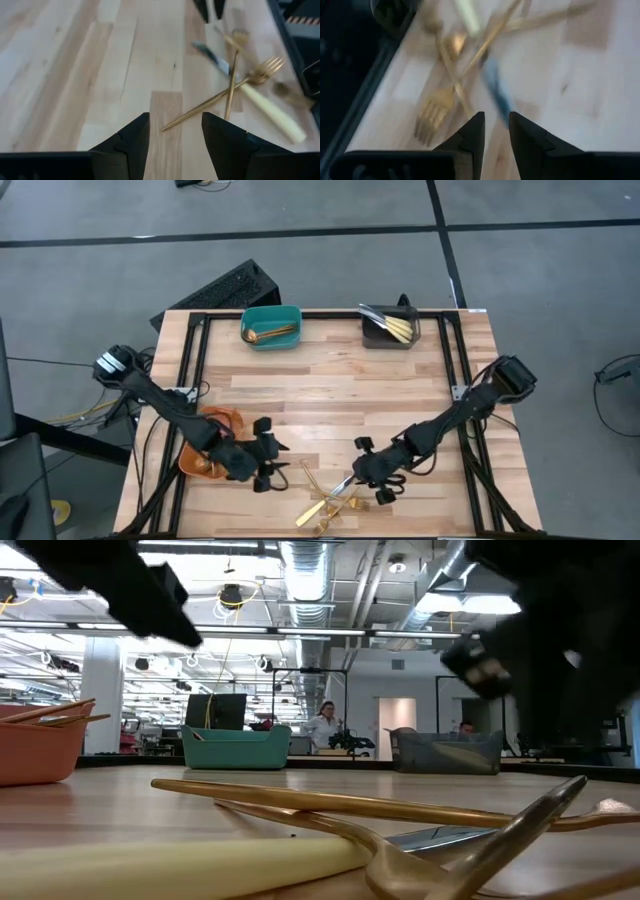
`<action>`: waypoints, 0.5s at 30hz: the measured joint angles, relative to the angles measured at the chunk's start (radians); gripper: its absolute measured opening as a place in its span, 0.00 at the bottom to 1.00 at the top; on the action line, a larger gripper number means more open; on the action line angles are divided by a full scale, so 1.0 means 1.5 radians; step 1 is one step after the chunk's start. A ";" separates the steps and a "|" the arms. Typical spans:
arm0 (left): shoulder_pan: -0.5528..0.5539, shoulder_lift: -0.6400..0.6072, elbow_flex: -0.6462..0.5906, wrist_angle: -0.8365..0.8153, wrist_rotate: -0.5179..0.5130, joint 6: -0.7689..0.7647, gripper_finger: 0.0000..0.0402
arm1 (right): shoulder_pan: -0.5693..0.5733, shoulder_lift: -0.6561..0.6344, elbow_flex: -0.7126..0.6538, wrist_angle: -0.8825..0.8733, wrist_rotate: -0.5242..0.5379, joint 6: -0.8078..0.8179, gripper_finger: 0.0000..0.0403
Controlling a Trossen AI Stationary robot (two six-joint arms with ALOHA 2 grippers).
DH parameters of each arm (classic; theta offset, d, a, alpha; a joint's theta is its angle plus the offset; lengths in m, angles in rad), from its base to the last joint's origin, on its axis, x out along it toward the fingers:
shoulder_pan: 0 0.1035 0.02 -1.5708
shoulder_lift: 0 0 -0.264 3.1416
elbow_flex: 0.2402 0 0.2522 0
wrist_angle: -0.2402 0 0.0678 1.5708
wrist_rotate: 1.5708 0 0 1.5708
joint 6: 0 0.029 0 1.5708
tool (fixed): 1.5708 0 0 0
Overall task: Sort silverware by color (type)
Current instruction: Put the gold fork into the orange bin
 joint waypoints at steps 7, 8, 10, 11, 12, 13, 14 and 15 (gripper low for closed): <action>0.017 0.049 0.000 0.012 0.045 -0.004 0.42 | 0.001 0.085 0.013 0.010 -0.050 -0.026 0.32; 0.018 0.051 0.000 0.015 0.044 -0.006 0.42 | 0.000 0.092 0.018 0.014 -0.048 -0.026 0.33; 0.018 0.051 0.000 0.012 0.046 -0.007 0.42 | -0.005 0.103 0.026 0.011 -0.049 -0.026 0.34; 0.018 0.051 0.000 0.015 0.046 -0.008 0.42 | -0.006 0.108 0.032 0.010 -0.049 -0.026 0.33; 0.018 0.051 0.000 0.017 0.046 -0.008 0.42 | -0.008 0.110 0.036 0.009 -0.049 -0.026 0.33; 0.018 0.051 0.000 0.017 0.046 -0.008 0.42 | -0.010 0.111 0.039 0.009 -0.049 -0.029 0.31; 0.018 0.051 0.000 0.017 0.046 -0.008 0.42 | -0.011 0.111 0.041 0.007 -0.050 -0.031 0.30; 0.018 0.051 0.000 0.019 0.046 -0.008 0.42 | -0.011 0.111 0.043 0.005 -0.050 -0.035 0.27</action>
